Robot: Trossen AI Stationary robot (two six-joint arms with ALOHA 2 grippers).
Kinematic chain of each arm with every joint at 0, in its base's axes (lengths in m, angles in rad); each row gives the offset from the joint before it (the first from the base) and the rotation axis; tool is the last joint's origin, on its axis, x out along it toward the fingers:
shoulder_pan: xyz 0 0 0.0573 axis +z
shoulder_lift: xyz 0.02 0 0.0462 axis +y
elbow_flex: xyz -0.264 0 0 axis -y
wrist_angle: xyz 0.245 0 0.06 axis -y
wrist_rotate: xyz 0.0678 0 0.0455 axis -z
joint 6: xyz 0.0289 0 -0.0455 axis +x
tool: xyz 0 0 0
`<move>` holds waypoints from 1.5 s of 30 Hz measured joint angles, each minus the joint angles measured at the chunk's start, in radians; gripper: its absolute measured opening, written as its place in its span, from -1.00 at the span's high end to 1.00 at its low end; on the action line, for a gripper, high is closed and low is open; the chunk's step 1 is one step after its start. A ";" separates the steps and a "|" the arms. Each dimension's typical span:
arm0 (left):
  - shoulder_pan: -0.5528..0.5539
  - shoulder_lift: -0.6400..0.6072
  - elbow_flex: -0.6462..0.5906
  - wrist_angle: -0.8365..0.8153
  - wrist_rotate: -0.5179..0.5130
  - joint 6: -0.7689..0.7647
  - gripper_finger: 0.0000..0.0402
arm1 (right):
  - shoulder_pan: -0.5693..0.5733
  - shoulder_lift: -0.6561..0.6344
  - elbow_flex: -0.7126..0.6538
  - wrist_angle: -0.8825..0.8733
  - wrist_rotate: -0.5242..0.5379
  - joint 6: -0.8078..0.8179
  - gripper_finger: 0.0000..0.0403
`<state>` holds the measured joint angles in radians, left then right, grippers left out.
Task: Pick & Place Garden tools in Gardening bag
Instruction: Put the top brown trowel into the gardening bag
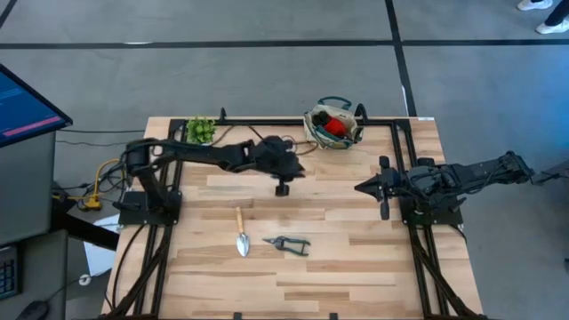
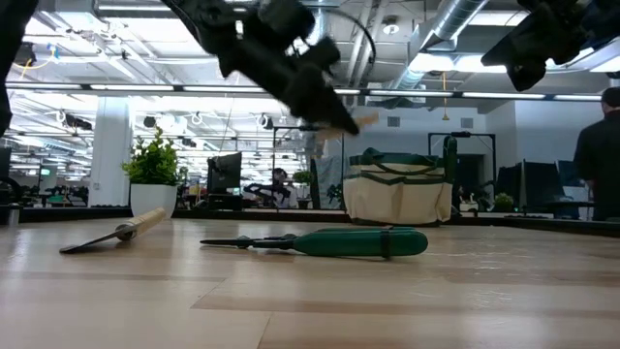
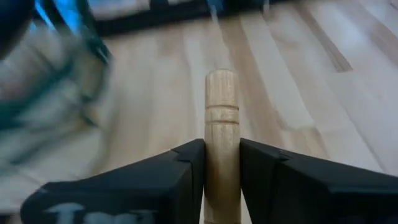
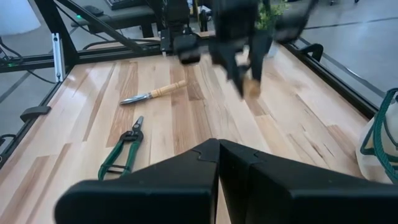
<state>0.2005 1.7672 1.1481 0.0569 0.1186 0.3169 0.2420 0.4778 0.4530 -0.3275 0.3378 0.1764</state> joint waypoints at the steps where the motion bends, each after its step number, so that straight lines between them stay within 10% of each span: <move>1: 0.000 -0.021 0.000 0.016 -0.011 0.036 0.70 | 0.000 0.000 0.000 0.000 0.000 0.000 1.00; 9: 0.087 -0.115 0.058 0.346 0.032 0.173 0.71 | 0.000 0.000 0.000 -0.002 0.000 -0.003 1.00; 17: 0.186 -0.107 0.065 0.345 0.200 0.002 0.74 | -0.001 0.000 0.000 0.044 0.003 -0.061 1.00; 41: 0.020 -0.046 -0.016 0.575 0.249 -0.087 0.75 | -0.181 0.438 -0.013 0.641 0.000 -0.223 1.00; 45: 0.030 -0.054 -0.102 0.678 0.247 -0.097 0.75 | -0.241 0.438 -0.154 0.938 -0.157 -0.246 1.00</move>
<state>0.2306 1.7130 1.0463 0.7350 0.3660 0.2203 0.0013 0.9161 0.2990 0.6104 0.1809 -0.0699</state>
